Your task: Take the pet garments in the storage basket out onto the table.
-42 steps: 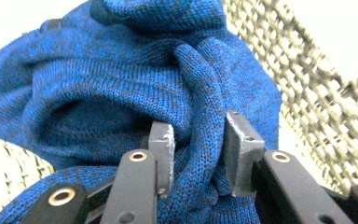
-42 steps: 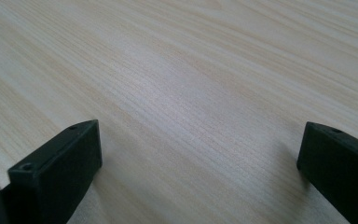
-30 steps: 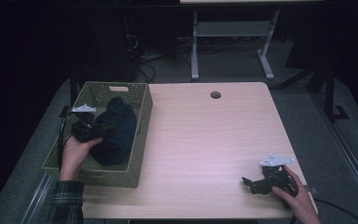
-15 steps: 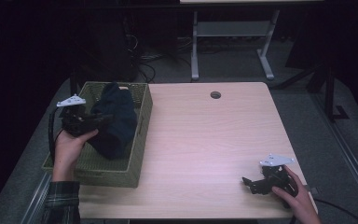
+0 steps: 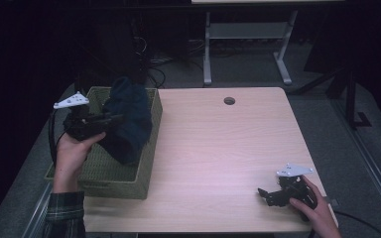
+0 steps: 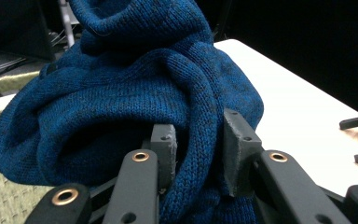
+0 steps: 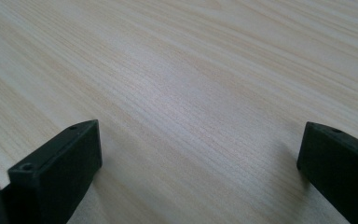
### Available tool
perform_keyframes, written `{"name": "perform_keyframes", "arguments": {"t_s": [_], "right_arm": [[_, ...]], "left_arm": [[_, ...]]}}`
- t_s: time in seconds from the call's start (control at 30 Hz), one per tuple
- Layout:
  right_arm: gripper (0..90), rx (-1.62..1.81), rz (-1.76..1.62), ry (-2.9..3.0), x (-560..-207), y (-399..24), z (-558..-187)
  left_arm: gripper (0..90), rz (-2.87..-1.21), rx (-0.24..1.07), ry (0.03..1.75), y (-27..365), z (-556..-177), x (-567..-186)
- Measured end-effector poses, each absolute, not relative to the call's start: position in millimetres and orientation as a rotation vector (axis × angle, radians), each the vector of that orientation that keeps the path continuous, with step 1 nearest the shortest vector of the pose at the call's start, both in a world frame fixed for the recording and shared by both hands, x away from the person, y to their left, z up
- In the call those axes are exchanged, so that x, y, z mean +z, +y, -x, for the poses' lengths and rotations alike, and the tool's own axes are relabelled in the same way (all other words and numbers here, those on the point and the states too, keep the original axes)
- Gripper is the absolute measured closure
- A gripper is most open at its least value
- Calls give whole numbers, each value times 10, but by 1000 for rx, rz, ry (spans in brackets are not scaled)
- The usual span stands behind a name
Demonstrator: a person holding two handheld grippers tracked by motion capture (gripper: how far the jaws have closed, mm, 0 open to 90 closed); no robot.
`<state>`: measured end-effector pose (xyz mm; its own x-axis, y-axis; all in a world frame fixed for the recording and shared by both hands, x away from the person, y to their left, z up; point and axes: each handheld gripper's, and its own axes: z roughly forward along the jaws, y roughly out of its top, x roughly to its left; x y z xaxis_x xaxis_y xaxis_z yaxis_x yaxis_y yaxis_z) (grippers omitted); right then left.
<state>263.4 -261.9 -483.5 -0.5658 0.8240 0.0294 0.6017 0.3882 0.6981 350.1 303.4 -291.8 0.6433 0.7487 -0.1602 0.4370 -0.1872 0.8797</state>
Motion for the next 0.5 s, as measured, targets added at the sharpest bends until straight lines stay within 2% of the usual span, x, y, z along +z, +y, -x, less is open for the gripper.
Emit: {"name": "perform_keyframes", "arguments": {"t_s": [0.5], "right_arm": [[0, 970, -1245, 2329, -4834, -2618, -2633]], "left_arm": [[685, -1841, 330, 830, 2631, -3499, -2785]]}}
